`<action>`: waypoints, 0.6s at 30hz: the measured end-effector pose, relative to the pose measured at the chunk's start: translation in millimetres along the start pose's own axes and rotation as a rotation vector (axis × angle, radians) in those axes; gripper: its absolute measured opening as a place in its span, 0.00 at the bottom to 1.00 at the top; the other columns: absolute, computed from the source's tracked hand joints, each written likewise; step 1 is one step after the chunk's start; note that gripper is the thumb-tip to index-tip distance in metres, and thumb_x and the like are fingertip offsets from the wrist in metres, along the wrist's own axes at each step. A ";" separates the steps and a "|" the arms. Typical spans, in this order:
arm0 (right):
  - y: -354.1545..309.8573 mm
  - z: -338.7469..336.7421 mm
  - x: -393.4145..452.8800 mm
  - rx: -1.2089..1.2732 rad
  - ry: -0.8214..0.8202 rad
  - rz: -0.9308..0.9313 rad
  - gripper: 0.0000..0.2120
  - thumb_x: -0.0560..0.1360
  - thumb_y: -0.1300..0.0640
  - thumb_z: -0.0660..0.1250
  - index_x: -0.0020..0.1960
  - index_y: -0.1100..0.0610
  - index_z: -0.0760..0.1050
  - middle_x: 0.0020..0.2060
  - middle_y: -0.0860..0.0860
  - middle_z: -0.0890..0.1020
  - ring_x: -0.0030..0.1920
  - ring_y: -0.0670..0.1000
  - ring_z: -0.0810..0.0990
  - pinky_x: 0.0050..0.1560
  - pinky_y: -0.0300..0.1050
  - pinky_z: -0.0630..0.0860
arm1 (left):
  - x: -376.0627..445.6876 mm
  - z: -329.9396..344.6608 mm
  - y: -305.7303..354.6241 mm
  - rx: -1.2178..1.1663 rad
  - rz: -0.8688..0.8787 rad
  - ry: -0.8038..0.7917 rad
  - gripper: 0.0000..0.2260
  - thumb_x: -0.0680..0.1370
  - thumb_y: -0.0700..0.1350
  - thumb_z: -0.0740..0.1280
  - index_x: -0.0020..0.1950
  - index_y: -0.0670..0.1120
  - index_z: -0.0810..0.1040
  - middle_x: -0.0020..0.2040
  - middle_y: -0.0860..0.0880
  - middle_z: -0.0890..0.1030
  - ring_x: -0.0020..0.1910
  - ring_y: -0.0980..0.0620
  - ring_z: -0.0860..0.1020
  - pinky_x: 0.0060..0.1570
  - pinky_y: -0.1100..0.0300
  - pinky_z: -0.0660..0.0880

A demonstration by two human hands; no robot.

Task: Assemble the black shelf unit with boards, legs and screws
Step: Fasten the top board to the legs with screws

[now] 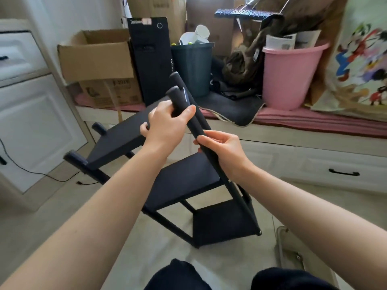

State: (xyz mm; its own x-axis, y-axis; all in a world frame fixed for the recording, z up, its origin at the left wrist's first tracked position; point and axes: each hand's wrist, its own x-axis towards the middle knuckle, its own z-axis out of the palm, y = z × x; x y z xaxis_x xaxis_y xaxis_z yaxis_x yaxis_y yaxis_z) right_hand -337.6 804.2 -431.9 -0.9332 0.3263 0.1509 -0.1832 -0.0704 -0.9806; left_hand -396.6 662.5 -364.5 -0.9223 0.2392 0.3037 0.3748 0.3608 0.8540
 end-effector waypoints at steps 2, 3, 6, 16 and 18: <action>3.1 1.0 -9.8 0.078 0.024 0.025 0.09 0.72 0.55 0.76 0.52 0.51 0.83 0.46 0.53 0.87 0.49 0.51 0.86 0.47 0.38 0.80 | -6.1 2.3 7.7 0.054 0.062 0.002 0.11 0.81 0.58 0.65 0.40 0.61 0.71 0.51 0.61 0.77 0.64 0.52 0.71 0.73 0.37 0.57; 5.2 1.2 -15.5 0.113 0.031 0.037 0.09 0.72 0.55 0.76 0.52 0.51 0.83 0.46 0.53 0.87 0.48 0.51 0.86 0.47 0.38 0.80 | -10.1 3.4 10.1 0.075 0.091 0.001 0.11 0.81 0.57 0.66 0.40 0.61 0.72 0.50 0.62 0.76 0.64 0.52 0.71 0.74 0.37 0.55; 11.0 1.2 -33.9 0.159 0.040 0.053 0.11 0.70 0.53 0.76 0.52 0.52 0.84 0.47 0.54 0.87 0.45 0.49 0.85 0.46 0.37 0.79 | -23.8 8.6 10.8 0.116 0.155 0.019 0.06 0.81 0.55 0.67 0.44 0.57 0.78 0.55 0.62 0.75 0.68 0.51 0.70 0.76 0.40 0.46; 26.5 -12.9 -80.8 0.039 -0.015 0.060 0.12 0.71 0.54 0.76 0.53 0.55 0.83 0.47 0.54 0.87 0.51 0.53 0.85 0.48 0.39 0.80 | -81.0 42.0 -2.3 0.159 0.298 0.247 0.11 0.76 0.51 0.73 0.43 0.51 0.72 0.48 0.56 0.77 0.63 0.50 0.74 0.78 0.42 0.44; 22.5 -22.8 -83.9 -0.052 -0.073 0.072 0.11 0.72 0.55 0.76 0.53 0.55 0.83 0.48 0.53 0.87 0.52 0.51 0.85 0.51 0.41 0.81 | -88.8 43.7 -6.0 0.160 0.320 0.248 0.10 0.76 0.49 0.73 0.41 0.50 0.73 0.48 0.57 0.77 0.62 0.53 0.74 0.78 0.42 0.42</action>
State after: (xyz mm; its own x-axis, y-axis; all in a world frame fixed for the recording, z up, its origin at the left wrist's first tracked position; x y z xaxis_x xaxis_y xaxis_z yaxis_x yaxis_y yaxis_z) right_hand -256.3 796.7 -469.4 -0.9636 0.2529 0.0865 -0.1001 -0.0413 -0.9941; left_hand -312.8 678.5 -415.0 -0.7447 0.1454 0.6513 0.6375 0.4435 0.6300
